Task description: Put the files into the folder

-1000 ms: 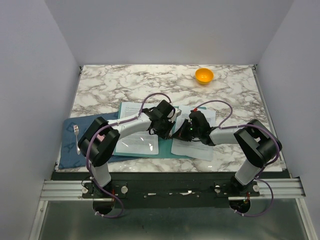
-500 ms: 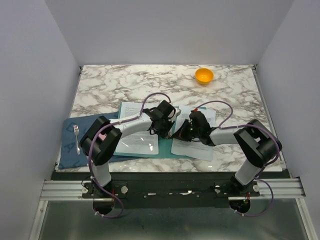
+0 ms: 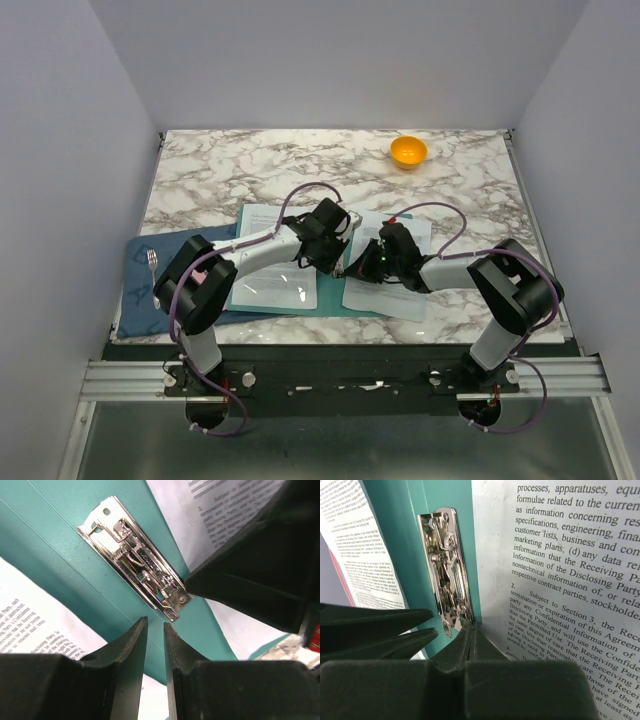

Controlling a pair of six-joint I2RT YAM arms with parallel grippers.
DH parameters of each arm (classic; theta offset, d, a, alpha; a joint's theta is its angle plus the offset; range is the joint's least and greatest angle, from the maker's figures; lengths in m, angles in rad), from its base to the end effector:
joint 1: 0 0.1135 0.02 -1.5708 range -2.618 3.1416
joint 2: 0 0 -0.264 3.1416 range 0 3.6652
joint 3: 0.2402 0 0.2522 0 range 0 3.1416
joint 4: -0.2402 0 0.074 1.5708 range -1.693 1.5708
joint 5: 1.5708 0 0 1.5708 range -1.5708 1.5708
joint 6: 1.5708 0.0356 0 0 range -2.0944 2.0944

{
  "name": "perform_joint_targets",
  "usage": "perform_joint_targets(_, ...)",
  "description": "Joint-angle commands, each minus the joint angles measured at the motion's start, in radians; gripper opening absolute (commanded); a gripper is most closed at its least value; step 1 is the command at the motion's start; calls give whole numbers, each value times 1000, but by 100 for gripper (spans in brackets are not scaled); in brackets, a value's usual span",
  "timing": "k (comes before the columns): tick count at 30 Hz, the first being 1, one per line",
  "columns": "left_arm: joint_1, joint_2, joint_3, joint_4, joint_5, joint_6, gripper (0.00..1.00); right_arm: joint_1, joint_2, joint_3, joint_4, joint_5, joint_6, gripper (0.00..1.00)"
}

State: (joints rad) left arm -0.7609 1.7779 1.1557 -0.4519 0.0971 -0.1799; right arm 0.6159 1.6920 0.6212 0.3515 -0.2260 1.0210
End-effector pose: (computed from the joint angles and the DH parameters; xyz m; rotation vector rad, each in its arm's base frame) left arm 0.2587 -0.2511 0.1816 0.8082 2.5869 -0.4289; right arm 0.2434 0.1820 0.1177 0.3803 2.4967 1.0306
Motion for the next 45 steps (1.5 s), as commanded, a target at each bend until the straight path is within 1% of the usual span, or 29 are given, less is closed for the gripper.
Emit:
perform_joint_targets(1,-3,-71,18,1,23,5,32,-1,35,-41,-88,53,-21,0)
perform_joint_targets(8,-3,-22,18,4,16,7,32,-1,34,-43,-91,53,-21,0)
perform_joint_targets(31,-26,15,6,18,6,5,32,-4,34,-41,-92,56,-18,0)
perform_joint_targets(45,-32,49,4,19,-25,11,31,-2,40,-43,-83,48,-16,1)
